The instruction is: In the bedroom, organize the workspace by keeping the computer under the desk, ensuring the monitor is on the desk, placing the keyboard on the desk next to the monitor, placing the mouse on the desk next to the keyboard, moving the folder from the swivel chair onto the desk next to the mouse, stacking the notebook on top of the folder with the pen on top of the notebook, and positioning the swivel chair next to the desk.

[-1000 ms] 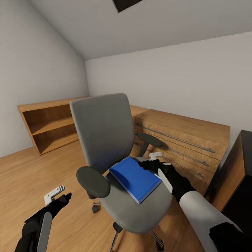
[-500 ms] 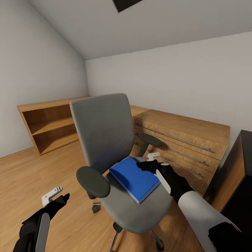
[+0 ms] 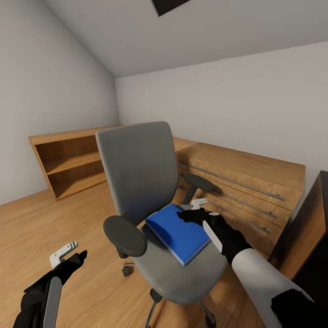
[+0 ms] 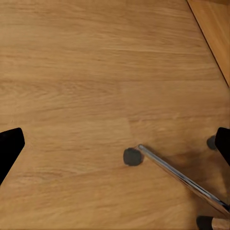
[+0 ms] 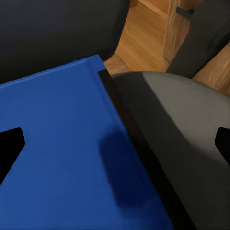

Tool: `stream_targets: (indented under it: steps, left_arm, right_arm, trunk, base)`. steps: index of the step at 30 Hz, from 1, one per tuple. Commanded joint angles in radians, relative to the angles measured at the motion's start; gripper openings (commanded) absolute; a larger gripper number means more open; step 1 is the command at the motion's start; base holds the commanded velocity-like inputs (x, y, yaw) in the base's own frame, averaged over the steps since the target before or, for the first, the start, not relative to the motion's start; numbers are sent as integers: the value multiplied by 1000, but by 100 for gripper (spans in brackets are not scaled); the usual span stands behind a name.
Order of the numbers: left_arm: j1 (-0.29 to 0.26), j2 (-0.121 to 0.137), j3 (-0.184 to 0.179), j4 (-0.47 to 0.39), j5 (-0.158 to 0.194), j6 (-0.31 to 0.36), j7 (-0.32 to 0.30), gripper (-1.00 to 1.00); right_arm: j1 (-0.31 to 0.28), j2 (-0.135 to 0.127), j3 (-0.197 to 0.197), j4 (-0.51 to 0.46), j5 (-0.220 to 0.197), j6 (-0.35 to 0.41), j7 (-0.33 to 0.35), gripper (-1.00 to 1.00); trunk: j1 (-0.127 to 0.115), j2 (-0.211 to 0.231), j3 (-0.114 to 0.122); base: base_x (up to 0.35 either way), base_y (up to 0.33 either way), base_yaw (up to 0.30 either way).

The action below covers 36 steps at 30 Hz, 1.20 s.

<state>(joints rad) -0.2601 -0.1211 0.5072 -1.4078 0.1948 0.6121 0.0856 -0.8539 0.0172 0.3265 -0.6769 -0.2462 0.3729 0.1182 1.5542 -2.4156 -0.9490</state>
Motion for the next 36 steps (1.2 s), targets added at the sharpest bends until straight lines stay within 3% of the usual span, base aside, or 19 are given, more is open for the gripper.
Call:
stream_targets:
  steps: [1, 7, 19, 33, 36]
  left_arm:
    - [-1, -2, 1, -8, 11, 5, 8, 100]
    - [-1, -9, 2, -45, 11, 8, 8, 100]
    - [-1, -9, 2, -49, 11, 9, 8, 100]
    - [-1, -9, 2, -50, 11, 8, 8, 100]
    - [-1, -9, 2, -50, 11, 8, 8, 100]
  right_arm:
    - [-1, -1, 1, -1, -2, 5, -1, 100]
    - [-1, -3, -1, 1, 0, 8, -6, 100]
    - [-1, -3, -1, 0, 2, 11, -5, 100]
    - [-1, -2, -1, 0, 2, 17, -5, 100]
    - [-1, -2, -1, 0, 2, 17, -5, 100]
  trunk:
    - [0, 0, -1]
    - [0, 0, -1]
    - [46, -84, -39]
    - [47, -85, -46]
    - [48, -86, -58]
  base:
    - [0, 0, 16]
    - [0, 0, 3]
    - [0, 0, 0]
    - [0, 0, 0]
    - [0, 0, 0]
